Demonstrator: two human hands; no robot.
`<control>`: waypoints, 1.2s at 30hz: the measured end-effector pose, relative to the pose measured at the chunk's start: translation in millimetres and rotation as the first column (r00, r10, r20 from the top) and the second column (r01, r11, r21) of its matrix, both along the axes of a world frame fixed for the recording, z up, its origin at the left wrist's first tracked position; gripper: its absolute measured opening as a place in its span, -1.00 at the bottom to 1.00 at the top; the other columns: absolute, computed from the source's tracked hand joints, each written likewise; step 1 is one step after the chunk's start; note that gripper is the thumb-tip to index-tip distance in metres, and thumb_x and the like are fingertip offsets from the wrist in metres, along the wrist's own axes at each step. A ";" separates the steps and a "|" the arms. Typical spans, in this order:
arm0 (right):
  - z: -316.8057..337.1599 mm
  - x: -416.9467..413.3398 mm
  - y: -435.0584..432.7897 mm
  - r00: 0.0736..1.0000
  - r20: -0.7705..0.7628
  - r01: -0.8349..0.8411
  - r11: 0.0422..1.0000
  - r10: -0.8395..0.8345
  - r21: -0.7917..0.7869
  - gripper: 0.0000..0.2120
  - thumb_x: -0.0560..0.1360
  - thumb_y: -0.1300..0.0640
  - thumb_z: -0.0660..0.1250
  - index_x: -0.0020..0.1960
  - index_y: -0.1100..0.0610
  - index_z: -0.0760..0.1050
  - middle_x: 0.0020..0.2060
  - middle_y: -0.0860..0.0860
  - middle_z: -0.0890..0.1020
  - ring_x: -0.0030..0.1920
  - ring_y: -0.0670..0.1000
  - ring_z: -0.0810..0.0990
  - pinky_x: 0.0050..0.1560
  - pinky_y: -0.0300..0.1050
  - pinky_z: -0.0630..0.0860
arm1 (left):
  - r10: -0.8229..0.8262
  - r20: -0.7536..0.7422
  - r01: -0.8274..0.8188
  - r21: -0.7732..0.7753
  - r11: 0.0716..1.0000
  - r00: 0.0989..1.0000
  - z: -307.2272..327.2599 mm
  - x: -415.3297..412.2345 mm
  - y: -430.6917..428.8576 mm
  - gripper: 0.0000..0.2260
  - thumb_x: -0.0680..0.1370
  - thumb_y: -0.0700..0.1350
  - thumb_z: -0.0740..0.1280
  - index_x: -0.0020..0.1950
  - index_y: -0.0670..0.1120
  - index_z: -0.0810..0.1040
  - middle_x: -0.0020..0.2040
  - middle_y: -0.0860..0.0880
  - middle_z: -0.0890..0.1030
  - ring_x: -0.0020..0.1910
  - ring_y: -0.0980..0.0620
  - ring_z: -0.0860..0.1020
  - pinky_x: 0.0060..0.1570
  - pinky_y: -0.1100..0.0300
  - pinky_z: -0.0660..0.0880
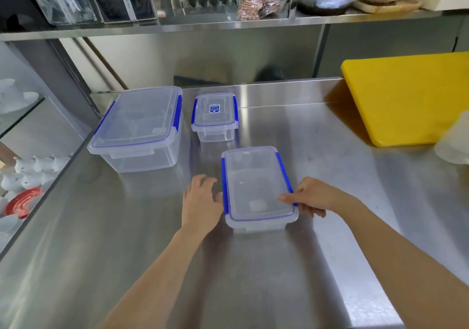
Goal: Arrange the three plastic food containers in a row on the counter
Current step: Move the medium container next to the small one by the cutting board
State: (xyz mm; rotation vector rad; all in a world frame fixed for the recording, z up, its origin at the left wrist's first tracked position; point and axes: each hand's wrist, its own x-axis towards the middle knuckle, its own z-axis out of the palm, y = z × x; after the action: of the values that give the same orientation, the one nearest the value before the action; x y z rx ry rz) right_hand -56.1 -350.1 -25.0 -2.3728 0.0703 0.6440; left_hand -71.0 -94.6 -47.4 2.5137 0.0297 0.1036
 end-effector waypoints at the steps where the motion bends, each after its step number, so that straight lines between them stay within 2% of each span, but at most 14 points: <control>1: 0.2 -1.8 -1.2 0.997 -0.064 -0.032 0.998 0.035 0.047 -0.51 0.35 -0.21 0.38 -0.43 0.23 0.52 -0.53 0.17 0.55 -0.68 -0.02 0.37 -0.53 -0.18 0.35 | 0.051 -0.071 -0.064 -0.197 0.978 0.996 -0.4 -1.5 -5.0 -0.69 0.54 -0.09 0.30 0.27 -0.10 0.47 0.31 -0.09 0.46 0.28 -0.09 0.45 0.28 0.12 0.31; 3: -1.5 -3.0 -2.6 0.992 -0.111 -0.042 0.994 0.053 0.098 -0.49 0.32 -0.20 0.41 -0.30 0.31 0.60 -0.48 0.18 0.58 -0.61 -0.02 0.44 -0.52 -0.20 0.39 | -0.064 -0.194 -0.036 -0.474 0.880 0.979 -3.8 -3.7 -13.2 -0.69 0.49 0.04 0.37 0.19 -0.02 0.49 0.20 -0.06 0.55 0.19 -0.07 0.53 0.23 0.07 0.44; 6: -8.7 -1.0 -6.1 0.998 -0.063 0.025 0.992 -0.017 0.122 -0.55 0.28 -0.18 0.47 -0.15 0.22 0.57 -0.31 0.10 0.59 -0.39 -0.01 0.52 -0.34 -0.14 0.52 | -0.341 -0.262 0.182 -0.484 0.856 0.903 -5.7 -4.2 -12.8 -0.38 0.29 0.22 0.48 0.30 0.20 0.37 0.31 0.10 0.44 0.27 0.12 0.47 0.32 0.03 0.41; 8: -11.9 -1.6 -9.9 0.995 -0.091 0.045 0.979 -0.028 0.197 -0.54 0.29 -0.08 0.51 0.11 0.04 0.47 -0.05 -0.06 0.58 -0.16 -0.09 0.58 -0.17 -0.18 0.56 | -0.401 -0.348 0.231 -0.438 0.869 0.848 -6.3 -3.9 -10.6 -0.05 0.25 0.16 0.51 0.50 0.15 0.05 0.47 0.18 0.15 0.43 0.20 0.24 0.44 0.08 0.23; 10: -12.8 -2.4 -11.9 0.983 -0.179 0.024 0.944 0.037 0.330 -0.13 0.30 0.11 0.54 0.41 -0.17 0.09 0.11 -0.30 0.42 0.01 -0.19 0.58 -0.10 -0.30 0.56 | -0.379 -0.354 0.238 -0.382 0.893 0.855 -7.8 -1.2 -11.6 0.05 0.31 0.05 0.52 0.54 0.02 -0.17 0.51 0.17 0.01 0.48 0.16 0.12 0.47 0.11 0.15; 11: -14.2 -2.9 -13.1 0.978 -0.200 0.018 0.923 0.064 0.385 0.04 0.30 0.21 0.54 0.43 -0.25 -0.12 0.11 -0.39 0.35 0.02 -0.26 0.57 -0.15 -0.36 0.55 | -0.367 -0.331 0.238 -0.372 0.897 0.869 -7.4 0.1 -14.2 0.02 0.33 0.00 0.52 0.55 0.00 -0.14 0.48 0.17 0.06 0.46 0.16 0.15 0.44 0.17 0.16; 13: -18.8 0.5 -15.7 0.978 -0.189 0.010 0.888 0.087 0.460 0.18 0.30 0.32 0.52 0.43 -0.27 -0.32 0.07 -0.46 0.30 0.03 -0.30 0.53 -0.21 -0.41 0.53 | -0.362 -0.258 0.250 -0.382 0.890 0.896 -6.5 4.5 -21.8 -0.08 0.32 -0.04 0.53 0.52 0.04 0.03 0.42 0.18 0.18 0.38 0.15 0.26 0.35 0.21 0.24; 17: -22.6 18.8 -19.2 0.999 -0.045 0.037 0.888 -0.018 0.458 0.16 0.23 0.25 0.58 0.48 -0.22 -0.15 0.22 -0.31 0.38 0.13 -0.13 0.51 -0.13 -0.30 0.58 | -0.268 -0.173 0.196 -0.349 0.916 0.948 -11.1 20.9 -41.9 -0.29 0.31 -0.06 0.53 0.38 0.03 0.27 0.24 0.12 0.29 0.22 0.08 0.41 0.23 0.19 0.39; 19: -19.3 31.6 -20.3 0.992 0.027 0.097 0.900 -0.120 0.425 -0.02 0.25 0.20 0.57 0.48 -0.13 0.09 0.27 -0.20 0.44 0.12 -0.11 0.54 0.03 -0.19 0.55 | -0.121 -0.096 0.088 -0.289 0.953 0.988 -14.0 33.0 -52.6 -0.39 0.36 -0.07 0.51 0.35 -0.05 0.36 0.17 0.04 0.29 0.19 0.00 0.41 0.23 0.11 0.44; 22: -16.8 51.8 -19.3 0.975 0.132 0.113 0.909 -0.180 0.401 -0.35 0.36 0.24 0.48 0.38 -0.01 0.34 0.07 -0.23 0.55 -0.03 -0.14 0.59 0.06 -0.16 0.52 | -0.034 -0.022 0.029 -0.169 0.985 0.999 -12.1 51.8 -67.8 -0.53 0.47 -0.14 0.40 0.36 -0.12 0.38 0.20 -0.06 0.36 0.20 -0.08 0.39 0.22 0.07 0.43; 25: -22.7 72.9 -17.5 0.936 0.282 0.132 0.953 -0.210 0.271 -0.49 0.46 0.25 0.37 0.38 0.07 0.37 0.19 -0.07 0.52 0.03 -0.03 0.56 0.16 -0.14 0.45 | -0.083 -0.020 0.081 -0.105 0.991 0.996 -10.1 72.5 -77.4 -0.57 0.56 -0.22 0.24 0.43 -0.14 0.31 0.40 -0.09 0.34 0.29 -0.10 0.42 0.30 0.15 0.36; 28: -28.1 95.8 -18.5 0.918 0.366 0.122 0.986 -0.155 0.112 -0.57 0.53 0.18 0.27 0.39 0.11 0.36 0.38 0.11 0.38 0.28 0.09 0.43 0.32 -0.14 0.30 | -0.184 -0.128 0.176 -0.077 0.981 0.974 -8.2 95.1 -84.9 -0.43 0.60 0.00 0.18 0.54 -0.13 0.06 0.59 -0.02 0.03 0.55 0.02 0.07 0.47 0.20 0.06; 31: -25.9 120.6 -19.9 0.944 0.324 0.063 0.998 -0.064 0.014 -0.47 0.55 0.05 0.24 0.48 0.07 0.19 0.47 0.05 0.20 0.30 0.12 0.43 0.28 -0.17 0.31 | -0.274 -0.205 0.289 0.044 0.956 0.940 -9.2 120.8 -92.5 -0.23 0.55 0.20 0.15 0.54 -0.11 -0.22 0.57 0.00 -0.24 0.55 0.05 -0.22 0.44 0.22 -0.25; 36: -31.4 170.0 -32.1 0.965 0.260 0.046 0.998 -0.032 -0.047 -0.34 0.53 -0.08 0.22 0.52 -0.02 -0.01 0.54 0.02 -0.05 0.27 0.07 0.46 0.32 -0.09 0.33 | -0.276 -0.260 0.313 0.112 0.943 0.925 -11.0 160.7 -103.6 -0.14 0.52 0.25 0.17 0.50 -0.08 -0.35 0.45 0.08 -0.43 0.54 0.04 -0.29 0.44 0.17 -0.26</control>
State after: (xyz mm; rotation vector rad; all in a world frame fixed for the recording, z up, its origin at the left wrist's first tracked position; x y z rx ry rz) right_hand 113.9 -382.3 -56.4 -2.4797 0.0199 0.3121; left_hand 89.7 -198.1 -58.3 2.6360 -0.2684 -0.3359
